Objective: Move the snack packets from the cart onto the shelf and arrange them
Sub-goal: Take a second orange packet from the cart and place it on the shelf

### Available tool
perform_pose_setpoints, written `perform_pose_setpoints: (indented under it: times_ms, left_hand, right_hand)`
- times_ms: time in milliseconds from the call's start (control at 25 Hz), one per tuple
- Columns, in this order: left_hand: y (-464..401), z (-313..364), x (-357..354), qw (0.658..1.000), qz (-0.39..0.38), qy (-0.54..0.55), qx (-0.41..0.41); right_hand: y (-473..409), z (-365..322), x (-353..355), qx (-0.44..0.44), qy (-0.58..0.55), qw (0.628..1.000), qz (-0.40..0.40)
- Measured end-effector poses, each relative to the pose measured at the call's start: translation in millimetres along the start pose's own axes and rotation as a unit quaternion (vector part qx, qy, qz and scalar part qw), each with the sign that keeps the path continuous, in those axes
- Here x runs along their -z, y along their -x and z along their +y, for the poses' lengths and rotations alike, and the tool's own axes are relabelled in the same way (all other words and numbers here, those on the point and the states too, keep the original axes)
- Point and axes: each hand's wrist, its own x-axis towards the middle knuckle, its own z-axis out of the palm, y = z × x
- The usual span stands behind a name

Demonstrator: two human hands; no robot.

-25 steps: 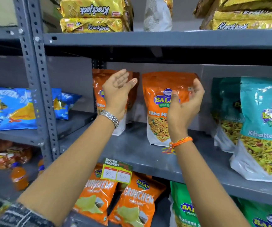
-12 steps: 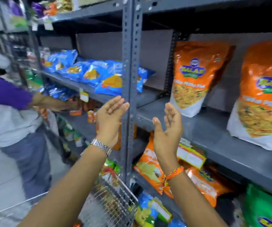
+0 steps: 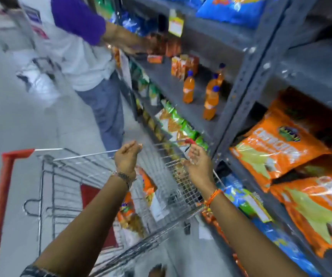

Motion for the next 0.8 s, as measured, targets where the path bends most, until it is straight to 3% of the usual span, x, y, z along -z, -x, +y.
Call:
perform_pose_setpoints:
  times_ms: [160, 320, 480, 560, 680, 800]
  left_hand:
    - [-41.7, -77.9, 72.4, 0.991, 0.059, -0.076, 0.092]
    - [-82.5, -125.0, 97.0, 0.965, 0.052, -0.124, 0.225]
    - [-121.7, -179.9, 95.6, 0.957, 0.027, -0.082, 0.276]
    - [-136.6, -199.2, 91.8, 0.95, 0.015, -0.114, 0.289]
    - [-158.0, -223.5, 87.0, 0.933, -0.001, -0.156, 0.326]
    - [-168.3, -246.6, 80.9, 0.93, 0.006, -0.127, 0.345]
  right_hand:
    - [-13.3, 87.5, -64.9, -0.121, 0.181, 0.965, -0.149]
    - [-27.1, 165.4, -127.3, -0.241, 0.243, 0.914, -0.218]
    - [-23.2, 183.9, -166.3, -0.285, 0.31, 0.888, -0.184]
    - [-22.2, 197.0, -180.2, -0.294, 0.333, 0.881, -0.162]
    - [-18.9, 215.2, -200.7, -0.304, 0.322, 0.887, -0.135]
    - [-10.6, 228.7, -215.5, -0.264, 0.357, 0.891, -0.099]
